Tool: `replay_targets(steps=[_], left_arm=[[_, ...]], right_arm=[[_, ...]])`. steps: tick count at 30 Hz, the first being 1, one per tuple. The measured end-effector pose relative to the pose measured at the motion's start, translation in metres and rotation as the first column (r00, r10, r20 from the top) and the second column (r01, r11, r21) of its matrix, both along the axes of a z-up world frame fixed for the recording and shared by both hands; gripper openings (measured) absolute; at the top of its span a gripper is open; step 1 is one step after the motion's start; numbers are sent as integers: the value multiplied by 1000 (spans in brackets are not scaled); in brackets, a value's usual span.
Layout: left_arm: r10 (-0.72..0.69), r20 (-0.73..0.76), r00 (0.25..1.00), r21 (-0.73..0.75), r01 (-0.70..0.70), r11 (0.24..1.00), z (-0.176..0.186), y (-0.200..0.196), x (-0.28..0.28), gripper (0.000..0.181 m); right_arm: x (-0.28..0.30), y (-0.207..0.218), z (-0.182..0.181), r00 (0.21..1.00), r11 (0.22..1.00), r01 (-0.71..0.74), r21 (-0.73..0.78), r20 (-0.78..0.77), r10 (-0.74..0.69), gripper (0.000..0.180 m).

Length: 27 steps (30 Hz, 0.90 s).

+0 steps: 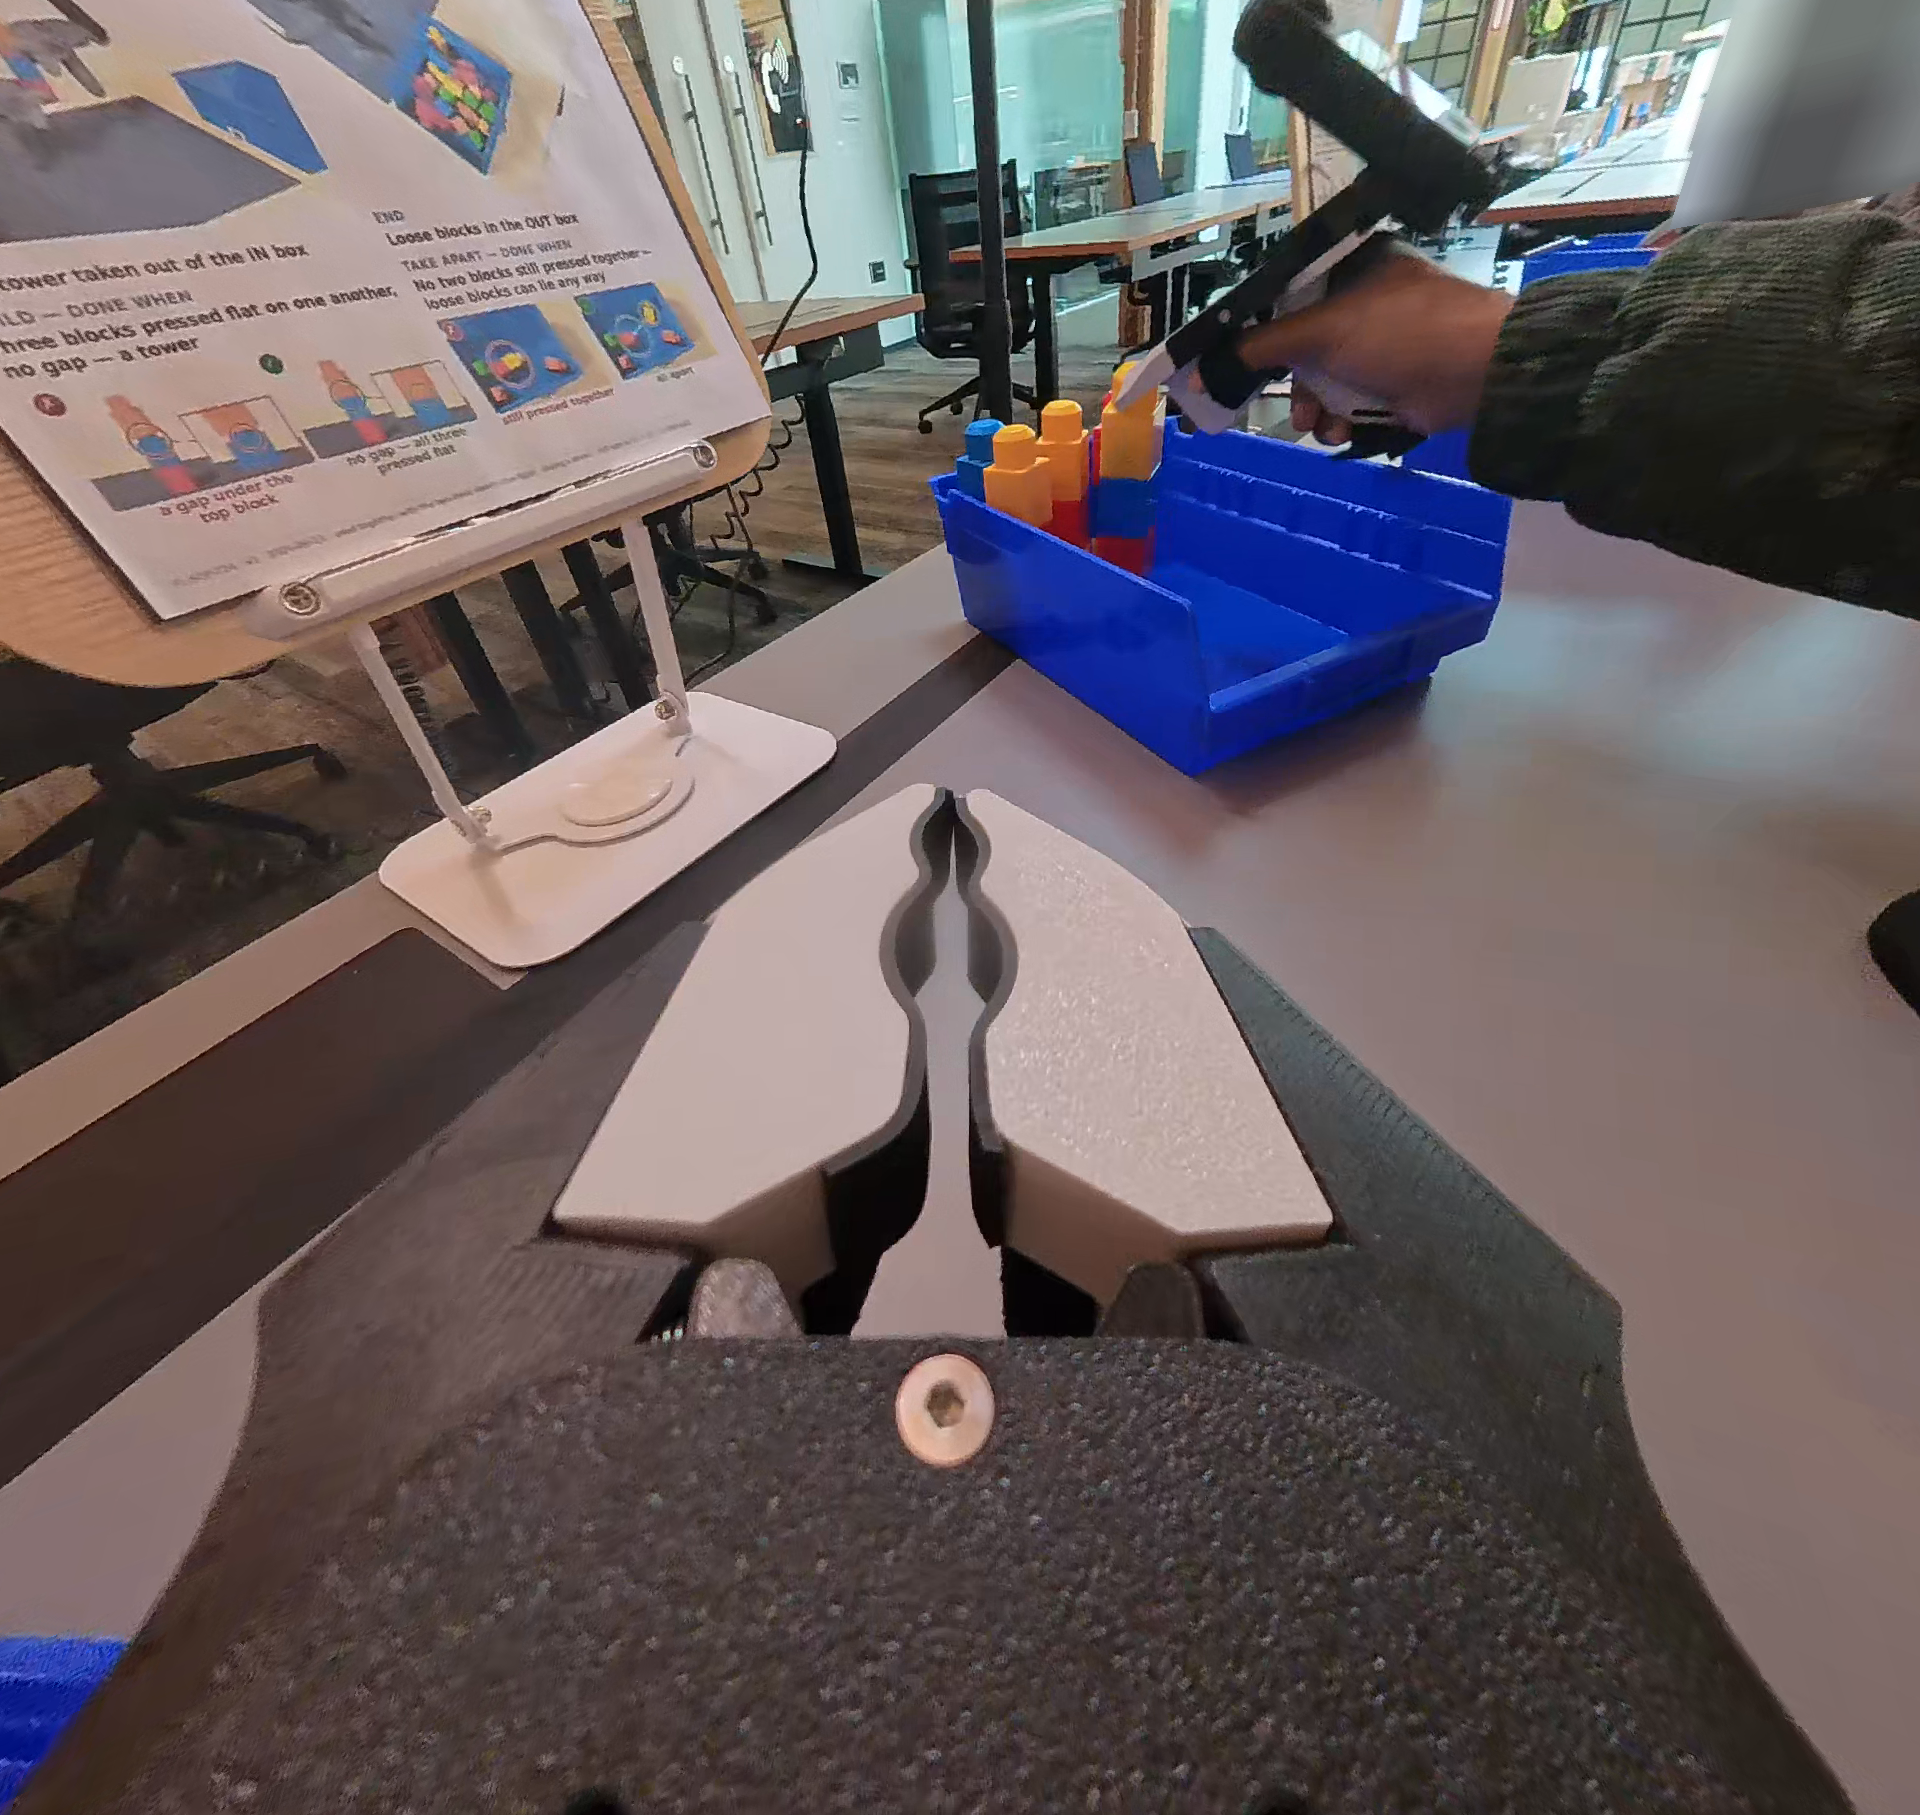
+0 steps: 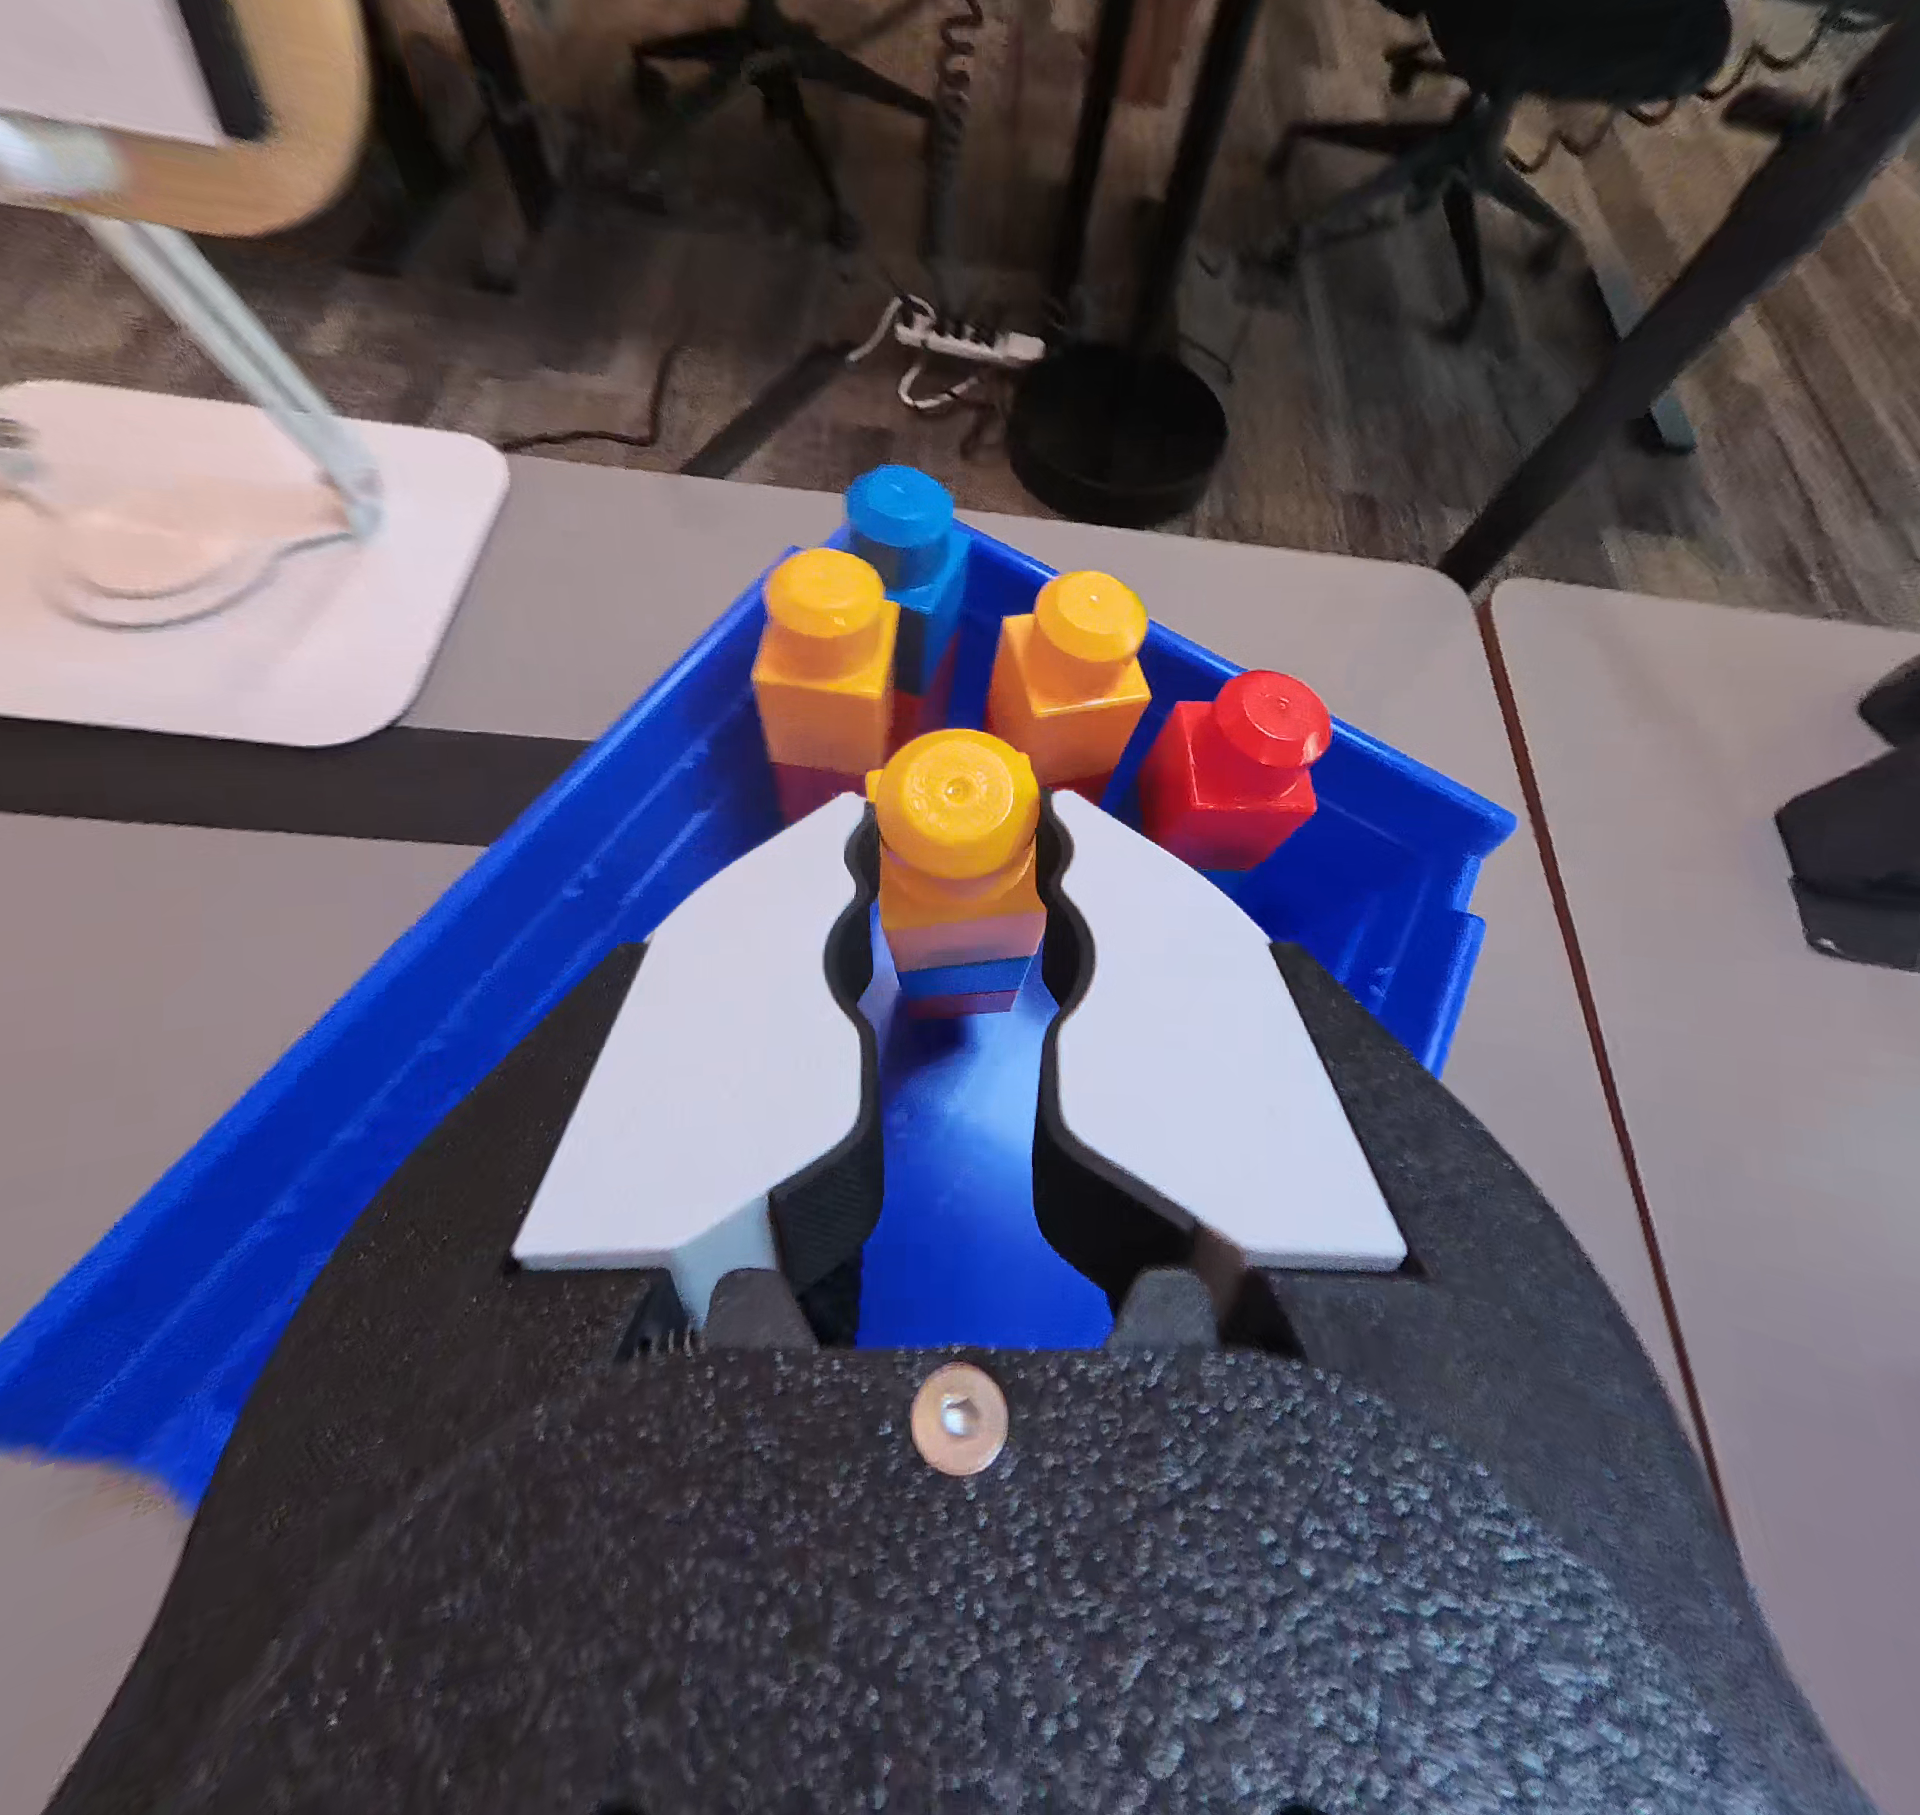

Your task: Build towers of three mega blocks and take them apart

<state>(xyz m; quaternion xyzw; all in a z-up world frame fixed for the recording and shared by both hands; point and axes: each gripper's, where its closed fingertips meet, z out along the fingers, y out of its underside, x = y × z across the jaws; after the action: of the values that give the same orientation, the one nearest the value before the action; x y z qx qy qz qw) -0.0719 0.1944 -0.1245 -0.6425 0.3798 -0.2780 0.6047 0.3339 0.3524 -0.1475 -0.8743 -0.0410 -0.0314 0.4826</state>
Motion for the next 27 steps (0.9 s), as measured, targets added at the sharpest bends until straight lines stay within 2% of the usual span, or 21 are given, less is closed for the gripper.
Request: replay_targets(steps=[5,9,11,14,17,20,23,25,27], left_arm=[[9,-6,1000,-12,-9,1000,-5,6,-4,0],[19,-29,999,-15,-20,1000,-11,10,-6,0],[33,-35,999,-15,-34,999,-12,13,-9,0],[68,-18,998,-19,-68,998,-9,18,-16,0],[155,-22,988,-6,-155,988,-3,29,-33,0],[304,-54,951,6,-304,953,7,47,-72,0],[442,-43,896,-8,-443,896,25,65,-129,0],[521,-80,850,-41,-525,850,29,78,-173,0],[582,-165,796,-58,-597,800,27,90,-219,0]], right_arm=[[3,25,-31,997,998,44,-37,-60,-46,29],[5,33,-33,997,998,56,-9,-51,-56,34],[7,30,-25,997,997,68,22,-48,-66,45],[-6,16,17,994,978,59,198,-101,-39,47],[-54,-20,61,974,935,-47,351,-191,121,47],[-122,-78,80,905,886,-209,413,-262,335,46],[-177,-140,72,838,840,-340,423,-270,475,39],[-206,-178,57,791,817,-413,403,-287,541,28],[-228,-211,39,745,796,-467,384,-315,588,8]])
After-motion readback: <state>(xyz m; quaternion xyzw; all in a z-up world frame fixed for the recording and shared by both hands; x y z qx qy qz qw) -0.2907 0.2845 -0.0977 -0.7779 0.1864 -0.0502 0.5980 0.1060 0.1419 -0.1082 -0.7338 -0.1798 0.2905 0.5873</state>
